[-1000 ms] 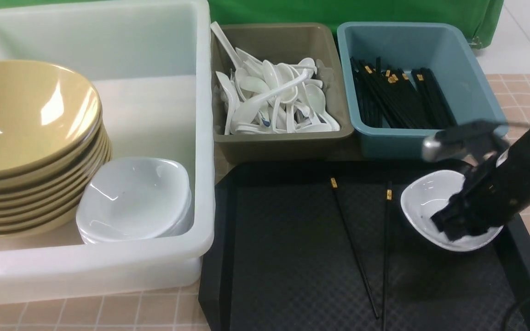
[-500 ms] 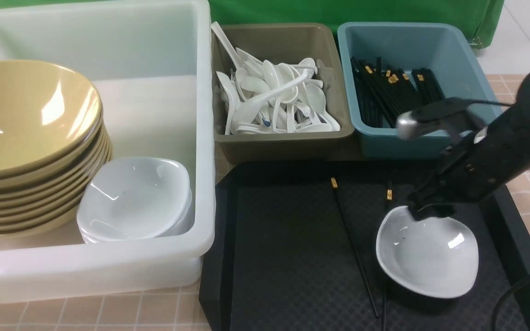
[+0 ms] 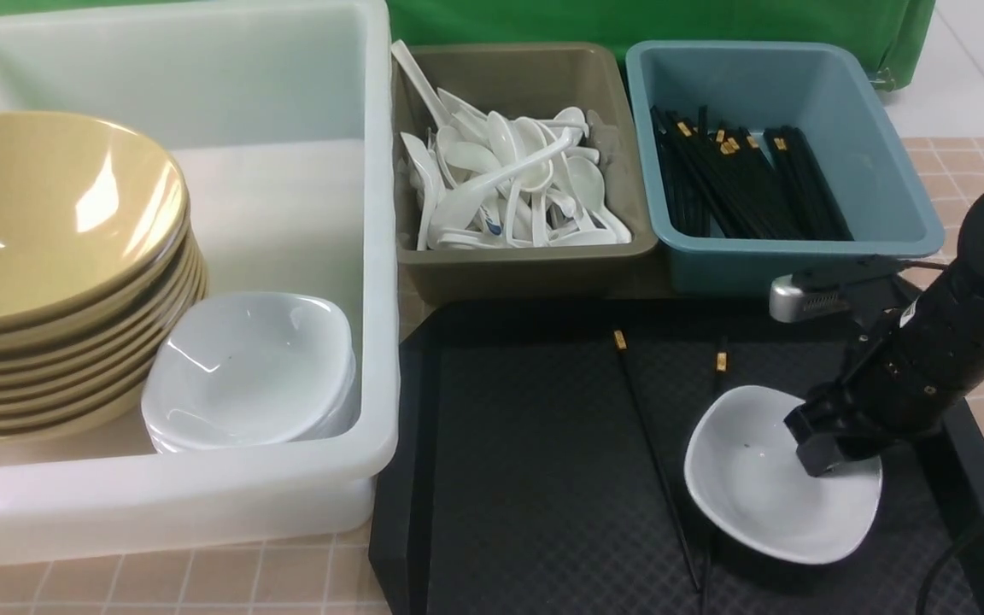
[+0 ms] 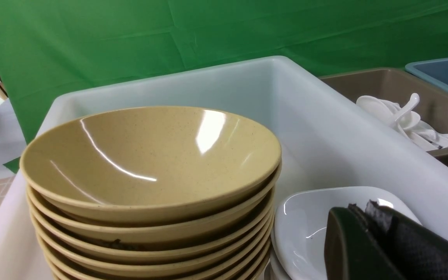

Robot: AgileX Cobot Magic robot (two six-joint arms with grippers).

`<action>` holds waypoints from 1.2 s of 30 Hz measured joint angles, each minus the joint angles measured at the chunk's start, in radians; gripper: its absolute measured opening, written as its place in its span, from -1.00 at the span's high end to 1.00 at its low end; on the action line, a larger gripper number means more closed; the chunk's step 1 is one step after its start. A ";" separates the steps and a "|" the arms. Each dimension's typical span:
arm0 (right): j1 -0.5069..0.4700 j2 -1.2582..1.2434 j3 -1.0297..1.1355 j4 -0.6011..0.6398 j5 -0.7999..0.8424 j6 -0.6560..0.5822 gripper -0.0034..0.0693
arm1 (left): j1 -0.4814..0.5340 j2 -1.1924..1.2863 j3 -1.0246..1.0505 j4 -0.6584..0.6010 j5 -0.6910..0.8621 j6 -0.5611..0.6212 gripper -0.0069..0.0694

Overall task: On brown table put chopsticks spoon bowls plates into blue grey white boxes.
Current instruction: 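Reach for and grasp the small white dish on the black tray, then place the white bowl into the white bin on top of the stacked bowls with the right gripper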

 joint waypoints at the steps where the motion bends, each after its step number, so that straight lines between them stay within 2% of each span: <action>1: 0.001 -0.017 -0.007 0.005 0.016 -0.009 0.22 | 0.000 0.000 0.000 0.000 -0.002 0.000 0.81; 5: 0.006 -0.117 -0.087 0.009 0.091 -0.018 0.69 | 0.000 0.000 0.000 0.000 -0.004 0.000 0.81; 7: 0.008 -0.166 -0.148 0.018 0.113 -0.019 0.72 | 0.000 0.000 0.000 0.000 -0.004 0.000 0.81; 10: 0.023 -0.215 -0.225 0.103 0.111 -0.050 0.72 | 0.000 0.000 0.000 0.000 -0.004 0.000 0.81; 11: 0.056 -0.236 -0.279 0.245 0.084 -0.123 0.72 | 0.000 0.000 0.000 0.000 -0.004 0.000 0.81; 12: 0.072 -0.238 -0.292 0.305 0.062 -0.170 0.72 | 0.000 0.000 0.000 0.000 -0.004 0.000 0.81; 14: 0.158 -0.230 -0.320 0.545 -0.017 -0.318 0.72 | 0.000 0.000 0.000 0.000 -0.004 -0.001 0.81; 15: 0.168 -0.230 -0.321 0.566 -0.017 -0.335 0.72 | 0.000 0.000 0.000 0.000 -0.004 -0.001 0.81; 16: 0.250 -0.204 -0.327 0.731 -0.089 -0.485 0.72 | 0.000 0.000 0.000 0.000 -0.004 -0.001 0.81; 17: 0.272 -0.199 -0.327 0.769 -0.099 -0.501 0.72 | 0.000 0.000 0.000 0.000 -0.004 -0.001 0.81; 18: 0.348 -0.158 -0.327 0.889 -0.166 -0.610 0.72 | 0.000 0.000 0.000 0.000 -0.004 -0.001 0.81; 22: 0.524 -0.021 -0.331 1.118 -0.388 -0.856 0.71 | 0.000 0.000 0.000 0.000 -0.004 -0.001 0.81; 25: 0.586 0.066 -0.348 1.163 -0.511 -0.933 0.63 | 0.000 0.000 0.000 0.000 -0.004 -0.001 0.81; 27: 0.596 0.091 -0.353 1.174 -0.533 -0.945 0.52 | 0.000 0.000 0.000 0.000 -0.004 -0.001 0.81; 29: 0.598 0.102 -0.358 1.185 -0.539 -0.952 0.28 | 0.000 0.000 0.000 0.000 -0.004 -0.001 0.81; 30: 0.598 0.102 -0.358 1.186 -0.539 -0.952 0.28 | 0.000 0.000 0.000 0.000 -0.004 -0.001 0.81; 32: 0.593 0.099 -0.360 1.187 -0.527 -0.954 0.04 | 0.000 0.000 0.000 0.000 -0.004 -0.002 0.81; 34: 0.580 0.081 -0.360 1.149 -0.477 -0.954 -0.13 | 0.000 0.000 0.000 0.000 -0.004 -0.002 0.81; 36: 0.556 0.058 -0.360 1.059 -0.410 -0.919 -0.21 | 0.000 0.000 0.000 0.000 -0.004 -0.002 0.81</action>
